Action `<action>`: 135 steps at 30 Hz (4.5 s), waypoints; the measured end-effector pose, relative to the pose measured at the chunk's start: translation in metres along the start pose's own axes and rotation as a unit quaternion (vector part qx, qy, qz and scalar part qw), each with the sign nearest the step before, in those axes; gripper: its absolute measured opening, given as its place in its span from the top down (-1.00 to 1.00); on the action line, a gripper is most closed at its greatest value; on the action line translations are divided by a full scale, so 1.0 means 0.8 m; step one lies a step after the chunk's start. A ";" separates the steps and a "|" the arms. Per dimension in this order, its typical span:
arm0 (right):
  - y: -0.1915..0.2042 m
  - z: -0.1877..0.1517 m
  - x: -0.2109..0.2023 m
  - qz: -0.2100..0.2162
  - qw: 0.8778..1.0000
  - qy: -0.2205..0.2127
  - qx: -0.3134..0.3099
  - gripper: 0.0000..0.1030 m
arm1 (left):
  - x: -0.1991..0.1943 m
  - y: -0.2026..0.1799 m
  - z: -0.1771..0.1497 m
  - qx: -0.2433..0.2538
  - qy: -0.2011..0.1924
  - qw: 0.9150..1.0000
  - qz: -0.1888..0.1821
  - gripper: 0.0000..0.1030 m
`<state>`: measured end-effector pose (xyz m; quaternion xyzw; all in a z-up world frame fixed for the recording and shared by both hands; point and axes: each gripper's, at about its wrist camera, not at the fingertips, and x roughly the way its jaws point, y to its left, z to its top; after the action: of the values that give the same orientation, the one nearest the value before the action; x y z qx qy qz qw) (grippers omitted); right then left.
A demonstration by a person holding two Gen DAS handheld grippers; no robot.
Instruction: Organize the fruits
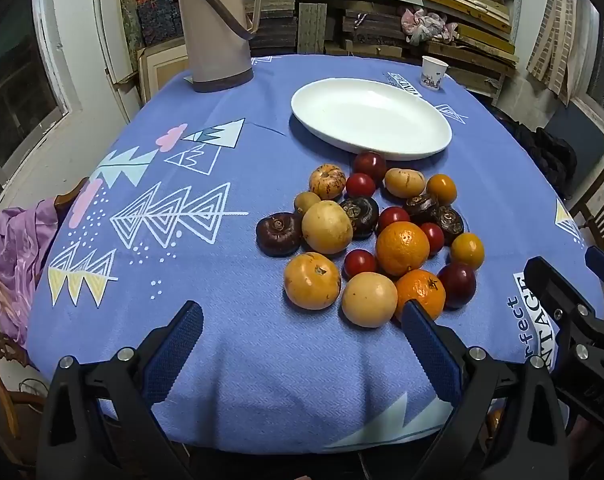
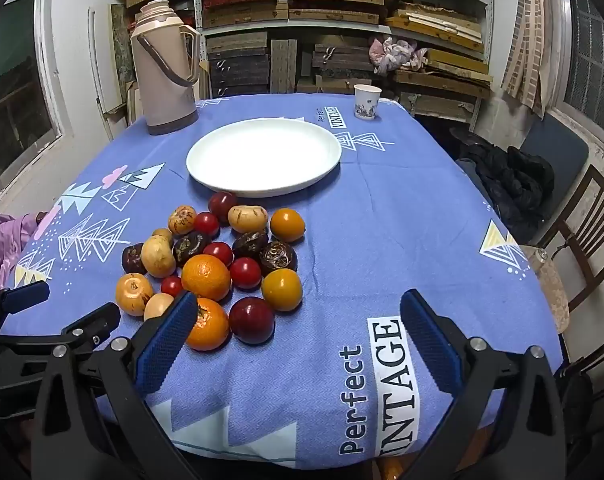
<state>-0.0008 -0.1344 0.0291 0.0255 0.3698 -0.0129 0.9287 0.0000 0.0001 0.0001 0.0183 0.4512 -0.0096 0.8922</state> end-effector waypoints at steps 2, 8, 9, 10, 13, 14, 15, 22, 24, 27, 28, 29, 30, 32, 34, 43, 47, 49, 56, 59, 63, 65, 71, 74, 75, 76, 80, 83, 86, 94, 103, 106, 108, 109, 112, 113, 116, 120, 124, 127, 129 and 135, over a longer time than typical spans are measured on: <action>0.000 0.000 0.000 0.000 1.000 0.000 -0.001 -0.92 | 0.000 0.000 0.000 0.000 0.000 1.000 0.000 -0.93; 0.001 -0.001 0.000 0.000 1.000 0.001 -0.001 -0.92 | 0.000 0.000 0.000 0.000 0.001 1.000 0.000 -0.93; 0.001 -0.001 0.000 0.000 1.000 0.001 -0.001 -0.92 | 0.000 0.000 0.000 0.002 -0.001 1.000 0.002 -0.93; 0.001 -0.001 0.001 0.000 1.000 0.001 -0.001 -0.92 | 0.000 0.000 0.000 0.001 -0.001 1.000 0.002 -0.93; 0.000 -0.001 0.002 0.000 1.000 0.002 0.000 -0.92 | -0.001 -0.001 0.000 0.002 -0.001 1.000 0.001 -0.93; 0.000 -0.001 0.003 0.000 1.000 0.002 0.000 -0.92 | 0.000 0.000 0.000 0.002 -0.001 1.000 0.001 -0.93; 0.000 -0.001 0.003 0.000 1.000 0.003 0.000 -0.92 | 0.000 0.000 0.000 0.001 -0.001 1.000 0.002 -0.93; 0.001 0.000 0.000 0.001 1.000 0.002 0.000 -0.92 | 0.000 0.003 0.001 0.000 0.003 1.000 0.000 -0.93; 0.001 -0.004 0.004 0.001 1.000 0.002 0.000 -0.92 | 0.000 0.004 0.001 0.001 0.003 1.000 0.000 -0.93; 0.001 -0.003 0.004 0.001 1.000 0.002 0.000 -0.92 | 0.000 0.003 0.001 0.001 0.003 1.000 0.000 -0.93; 0.001 -0.003 0.003 0.001 1.000 0.002 0.000 -0.92 | 0.000 0.003 0.001 0.001 0.003 1.000 0.000 -0.93; 0.001 -0.003 0.003 0.001 1.000 0.002 0.000 -0.92 | 0.000 0.003 0.001 0.001 0.003 1.000 0.000 -0.93; 0.001 -0.002 0.003 0.001 1.000 0.002 0.000 -0.92 | 0.001 0.003 0.001 0.000 0.003 1.000 0.000 -0.93; 0.002 -0.003 0.007 0.002 1.000 0.003 0.000 -0.92 | 0.001 0.003 0.002 0.000 0.004 1.000 0.000 -0.93; 0.003 -0.004 0.006 0.001 1.000 0.003 -0.001 -0.92 | 0.001 0.002 0.000 0.000 0.004 1.000 0.000 -0.93; 0.002 -0.003 0.006 0.002 1.000 0.004 0.000 -0.92 | 0.001 0.002 0.000 0.000 0.004 1.000 0.000 -0.93; 0.002 -0.002 0.006 0.002 1.000 0.004 0.000 -0.92 | 0.001 0.002 0.000 0.000 0.004 1.000 -0.001 -0.93; 0.002 -0.002 0.006 0.002 1.000 0.004 0.000 -0.92 | 0.002 0.003 0.000 0.000 0.004 1.000 0.000 -0.93; 0.003 -0.003 0.006 0.001 1.000 0.004 -0.001 -0.92 | 0.002 0.004 -0.002 -0.001 0.005 1.000 -0.001 -0.93; 0.003 -0.002 0.006 0.002 1.000 0.005 -0.001 -0.92 | 0.002 0.004 -0.002 -0.001 0.005 1.000 -0.001 -0.93; 0.009 -0.003 0.012 0.002 1.000 0.005 -0.001 -0.92 | 0.002 0.004 -0.002 -0.001 0.007 1.000 -0.001 -0.93; 0.010 -0.004 0.013 0.002 1.000 0.006 0.000 -0.92 | 0.006 0.004 -0.001 -0.002 0.008 1.000 -0.001 -0.93; 0.008 -0.004 0.013 0.002 1.000 0.007 0.000 -0.92 | 0.006 0.003 -0.001 -0.002 0.009 1.000 -0.001 -0.93; 0.009 -0.002 0.014 0.004 1.000 0.008 -0.001 -0.92 | 0.008 0.003 -0.002 -0.002 0.010 1.000 -0.001 -0.93; 0.009 -0.003 0.015 0.005 1.000 0.008 -0.002 -0.92 | 0.008 0.003 -0.001 -0.002 0.010 1.000 -0.001 -0.93; 0.009 -0.003 0.014 0.006 1.000 0.009 -0.002 -0.92 | 0.008 0.003 -0.001 -0.002 0.010 1.000 -0.001 -0.93; 0.008 -0.004 0.015 0.009 1.000 0.011 -0.001 -0.92 | 0.008 0.003 -0.003 -0.002 0.011 1.000 -0.001 -0.93; 0.008 -0.004 0.015 0.009 1.000 0.011 -0.001 -0.92 | 0.008 0.004 -0.003 -0.002 0.010 1.000 -0.002 -0.93; 0.008 -0.004 0.015 0.009 1.000 0.011 -0.001 -0.92 | 0.008 0.004 -0.002 -0.002 0.010 1.000 -0.001 -0.93; 0.006 -0.005 0.015 0.011 1.000 0.014 0.001 -0.92 | 0.010 0.004 -0.004 -0.003 0.012 1.000 -0.002 -0.93; -0.003 -0.006 0.019 0.001 1.000 0.010 -0.008 -0.92 | 0.018 0.006 -0.003 0.012 0.009 1.000 -0.009 -0.93; -0.008 -0.004 0.020 -0.005 1.000 0.000 -0.023 -0.92 | 0.024 0.018 0.001 0.003 0.009 1.000 -0.008 -0.93; -0.009 -0.005 0.025 0.006 0.999 0.004 -0.037 -0.92 | 0.030 0.028 0.004 -0.007 0.014 1.000 -0.016 -0.93; -0.010 -0.006 0.028 0.014 0.999 0.008 -0.042 -0.92 | 0.034 0.031 0.005 -0.008 0.016 1.000 -0.019 -0.93; -0.011 -0.008 0.041 0.028 0.998 0.023 -0.051 -0.92 | 0.048 0.035 0.004 -0.002 0.030 0.999 -0.030 -0.93; -0.012 -0.010 0.045 0.031 0.998 0.025 -0.054 -0.92 | 0.053 0.036 0.004 0.002 0.033 0.999 -0.035 -0.93; -0.012 -0.011 0.051 0.029 0.997 0.022 -0.062 -0.92 | 0.062 0.034 0.003 0.019 0.029 0.999 -0.023 -0.93; -0.016 -0.011 0.064 0.052 0.997 0.031 -0.052 -0.92 | 0.076 0.035 0.010 0.019 0.039 0.999 -0.024 -0.93; -0.016 -0.009 0.076 0.059 0.996 0.039 -0.049 -0.92 | 0.088 0.035 0.015 0.017 0.047 0.998 -0.032 -0.93; -0.020 -0.006 0.079 0.057 0.997 0.039 -0.044 -0.92 | 0.094 0.036 0.016 0.013 0.051 0.998 -0.035 -0.93; -0.023 -0.005 0.082 0.055 0.997 0.039 -0.040 -0.92 | 0.101 0.040 0.019 0.006 0.060 0.997 -0.039 -0.93; -0.030 -0.003 0.087 0.053 0.997 0.039 -0.038 -0.92 | 0.112 0.045 0.020 0.007 0.064 0.996 -0.059 -0.69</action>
<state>0.0474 -0.1583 -0.0215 0.0105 0.4039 0.0514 0.9133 0.0674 0.0350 -0.0615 -0.0011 0.5075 -0.0644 0.8593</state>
